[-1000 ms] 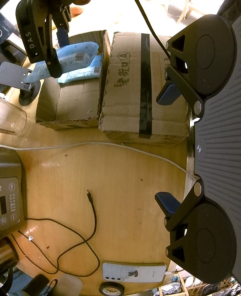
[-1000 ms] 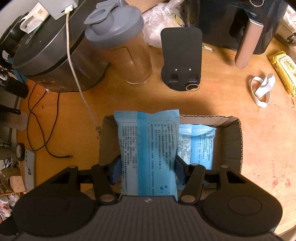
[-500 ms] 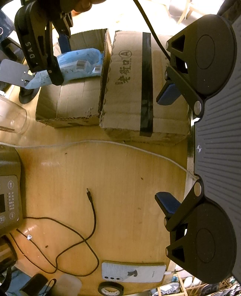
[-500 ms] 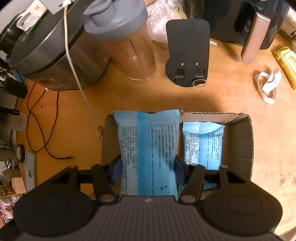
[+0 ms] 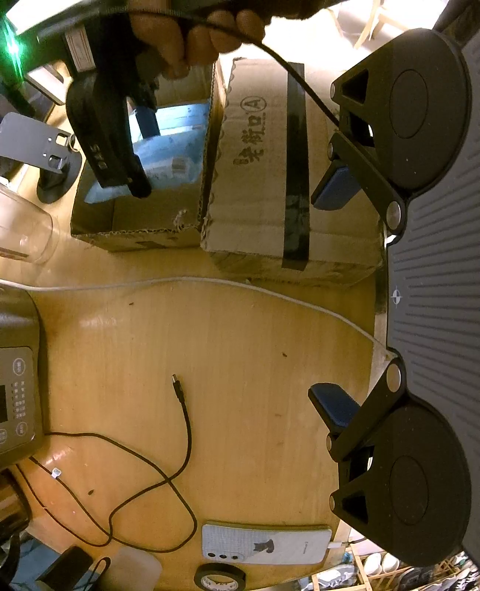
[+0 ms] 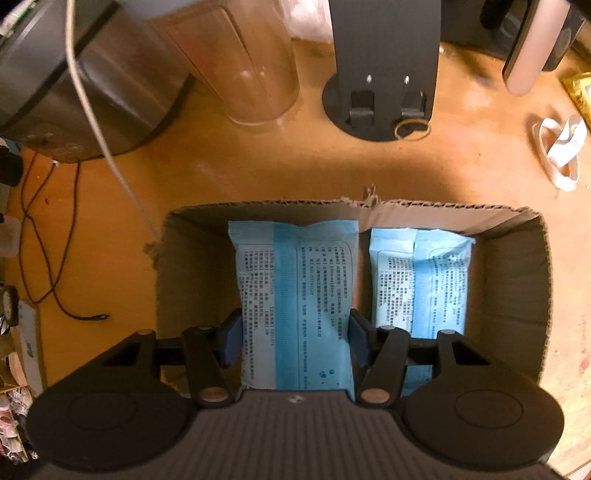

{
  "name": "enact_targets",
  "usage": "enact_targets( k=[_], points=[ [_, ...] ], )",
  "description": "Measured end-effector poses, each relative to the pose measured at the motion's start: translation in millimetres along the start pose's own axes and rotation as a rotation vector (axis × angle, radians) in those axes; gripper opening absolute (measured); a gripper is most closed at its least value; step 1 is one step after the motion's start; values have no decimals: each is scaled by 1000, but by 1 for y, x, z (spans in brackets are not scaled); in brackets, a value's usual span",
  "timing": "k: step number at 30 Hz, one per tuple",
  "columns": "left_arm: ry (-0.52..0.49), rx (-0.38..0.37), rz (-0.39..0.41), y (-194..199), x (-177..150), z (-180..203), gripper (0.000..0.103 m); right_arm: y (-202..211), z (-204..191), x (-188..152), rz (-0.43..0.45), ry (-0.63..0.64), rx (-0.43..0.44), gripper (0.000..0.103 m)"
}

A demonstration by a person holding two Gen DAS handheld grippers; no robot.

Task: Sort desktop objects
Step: 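Lower the held packet into the box beside the other blue packet, then open the right gripper to release the blue packet in the box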

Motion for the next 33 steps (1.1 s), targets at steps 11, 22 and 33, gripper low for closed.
enact_targets(
  k=[11,22,33],
  points=[
    [6,0,-9,-2,2,-1,103,-15,1,1,-6,-12,-15,89],
    [9,-1,-10,-3,3,-1,103,-6,-3,6,31,-5,-19,103],
    [12,0,-8,-3,3,0,103,-4,-3,10,41,5,-8,103]
  ],
)
Point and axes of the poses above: each gripper's, at about its wrist camera, not at the fingertips, and y roughly against the way its jaws point, z to its right, x to its top, the point moved 7 cm from there along -y, roughly the way its jaws point, and after that the axes turned 4 degrees about -z, right-handed, at the moved point
